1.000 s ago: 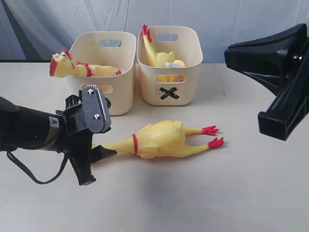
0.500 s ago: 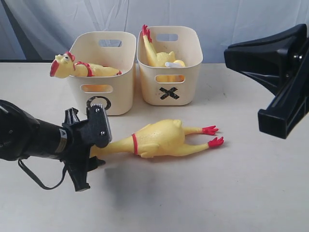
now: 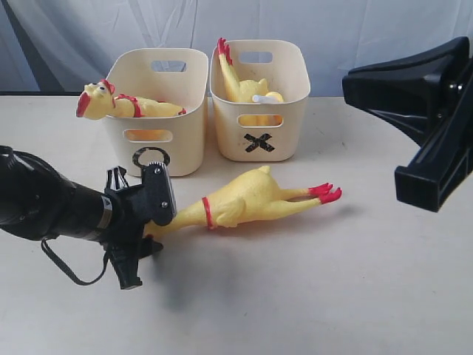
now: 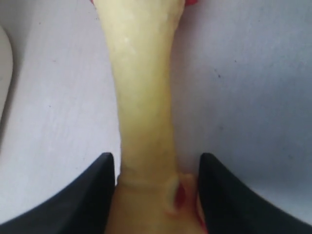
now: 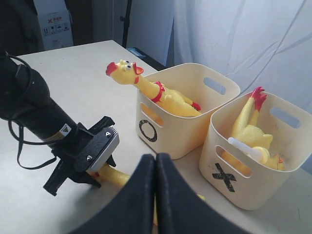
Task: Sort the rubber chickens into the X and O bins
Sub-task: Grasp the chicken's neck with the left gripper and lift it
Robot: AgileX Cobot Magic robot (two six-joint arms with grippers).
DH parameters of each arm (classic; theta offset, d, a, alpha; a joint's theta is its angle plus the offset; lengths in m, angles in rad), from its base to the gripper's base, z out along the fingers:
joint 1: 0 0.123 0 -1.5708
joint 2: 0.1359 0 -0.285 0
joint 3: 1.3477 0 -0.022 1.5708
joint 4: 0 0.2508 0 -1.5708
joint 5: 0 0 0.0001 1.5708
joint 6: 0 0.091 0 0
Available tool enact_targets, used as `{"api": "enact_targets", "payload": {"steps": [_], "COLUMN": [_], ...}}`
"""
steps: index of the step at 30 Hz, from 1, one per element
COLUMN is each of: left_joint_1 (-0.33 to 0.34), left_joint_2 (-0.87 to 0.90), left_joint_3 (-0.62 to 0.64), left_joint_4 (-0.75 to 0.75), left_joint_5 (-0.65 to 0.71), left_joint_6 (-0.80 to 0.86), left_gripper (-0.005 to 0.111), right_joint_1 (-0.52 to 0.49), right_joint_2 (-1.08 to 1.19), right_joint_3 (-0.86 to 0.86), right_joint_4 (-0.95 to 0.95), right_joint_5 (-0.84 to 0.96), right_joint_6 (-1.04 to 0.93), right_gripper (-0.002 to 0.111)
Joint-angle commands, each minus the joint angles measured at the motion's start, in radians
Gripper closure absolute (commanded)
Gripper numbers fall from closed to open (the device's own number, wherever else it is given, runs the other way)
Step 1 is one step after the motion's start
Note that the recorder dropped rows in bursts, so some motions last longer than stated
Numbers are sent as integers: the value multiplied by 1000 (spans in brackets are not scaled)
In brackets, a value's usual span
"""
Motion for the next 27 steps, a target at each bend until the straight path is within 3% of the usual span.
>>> {"api": "enact_targets", "payload": {"steps": [1,4,12,18,27], "left_joint_1": [-4,-4,-4,-4,-4], "left_joint_2": [29,29,11,-38,-131], "left_joint_3": [9,9,9,9,9], "left_joint_4": [-4,-4,-4,-4,-14], "left_joint_5": [-40,-88,-252,-457,-500], "left_joint_6": [34,34,23,11,-340], "left_gripper": [85,107,107,107,107], "right_joint_1": [-3,-3,-3,-3,-3], "right_joint_2": [-4,-4,-4,-4,-4], "right_joint_3": [4,4,4,4,4], "right_joint_4": [2,2,4,4,4], "right_joint_5": [4,4,4,4,4], "right_joint_6": [0,2,2,2,2], "right_gripper": [108,108,108,108,108]}}
